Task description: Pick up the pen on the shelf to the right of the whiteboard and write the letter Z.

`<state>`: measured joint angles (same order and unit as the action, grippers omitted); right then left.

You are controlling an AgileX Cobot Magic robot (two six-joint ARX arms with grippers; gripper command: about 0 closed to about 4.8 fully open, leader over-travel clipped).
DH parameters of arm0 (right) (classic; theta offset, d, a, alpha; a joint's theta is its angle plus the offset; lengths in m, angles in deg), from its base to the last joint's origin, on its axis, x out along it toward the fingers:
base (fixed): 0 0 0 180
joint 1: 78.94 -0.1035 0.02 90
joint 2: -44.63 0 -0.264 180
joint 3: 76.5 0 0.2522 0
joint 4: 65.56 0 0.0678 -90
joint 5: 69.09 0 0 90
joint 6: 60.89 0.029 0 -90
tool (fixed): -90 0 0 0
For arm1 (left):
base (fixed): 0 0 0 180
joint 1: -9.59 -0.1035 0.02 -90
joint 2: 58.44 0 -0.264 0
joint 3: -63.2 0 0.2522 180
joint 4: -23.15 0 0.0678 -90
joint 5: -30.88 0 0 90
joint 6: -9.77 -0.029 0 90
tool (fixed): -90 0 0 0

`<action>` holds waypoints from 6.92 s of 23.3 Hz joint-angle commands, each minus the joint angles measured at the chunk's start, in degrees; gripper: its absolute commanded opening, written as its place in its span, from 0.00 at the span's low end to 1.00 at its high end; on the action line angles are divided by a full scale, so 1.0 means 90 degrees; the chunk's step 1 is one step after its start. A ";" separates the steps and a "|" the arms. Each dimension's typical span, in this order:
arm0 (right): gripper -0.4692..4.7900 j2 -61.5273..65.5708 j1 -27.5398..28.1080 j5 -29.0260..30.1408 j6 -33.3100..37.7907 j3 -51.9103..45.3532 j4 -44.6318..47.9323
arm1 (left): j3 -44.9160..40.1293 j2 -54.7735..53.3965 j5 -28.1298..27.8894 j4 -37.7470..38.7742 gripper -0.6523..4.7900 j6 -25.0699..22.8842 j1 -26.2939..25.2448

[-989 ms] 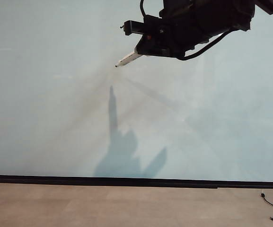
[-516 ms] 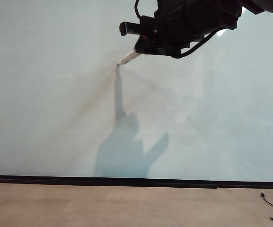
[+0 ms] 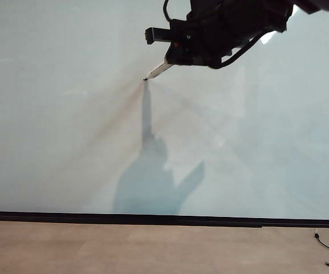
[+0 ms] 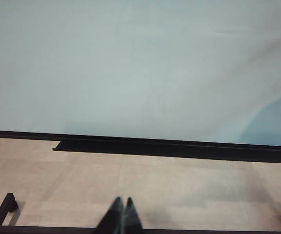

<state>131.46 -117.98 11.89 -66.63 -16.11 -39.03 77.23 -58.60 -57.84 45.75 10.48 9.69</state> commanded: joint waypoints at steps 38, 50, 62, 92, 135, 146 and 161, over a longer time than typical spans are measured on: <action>0.08 -0.1557 0.0406 -0.0743 -0.0770 0.0036 -0.0668 | 0.0012 -0.0002 0.0002 -0.0034 0.11 -0.0029 0.0002; 0.08 -0.1090 -0.0590 -0.0593 -0.0488 -0.0165 -0.0624 | 0.0012 -0.0002 0.0002 -0.0032 0.11 -0.0029 0.0002; 0.08 0.0012 -0.0313 -0.0146 0.0146 -0.0155 0.0556 | 0.0012 -0.0002 0.0002 -0.0032 0.11 -0.0029 0.0002; 0.08 0.0061 0.0000 -0.0454 0.0374 -0.0165 0.0551 | 0.0012 -0.0002 0.0002 -0.0034 0.11 -0.0029 0.0002; 0.08 -0.4024 -0.0075 0.0153 0.0134 -0.2917 0.0607 | 0.0012 -0.0002 0.0002 -0.0034 0.11 -0.0029 0.0002; 0.08 -0.7745 0.0114 -0.0345 -0.0053 -0.3925 -0.2521 | 0.0012 -0.0002 0.0002 -0.0032 0.11 -0.0029 0.0000; 0.08 -0.9636 0.0729 0.0022 0.0019 -0.4473 -0.3908 | 0.0012 -0.0002 0.0002 -0.0027 0.11 -0.0029 0.0000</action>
<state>44.66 -111.36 12.00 -66.80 -55.54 -75.92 77.23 -58.58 -57.81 45.78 10.48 9.71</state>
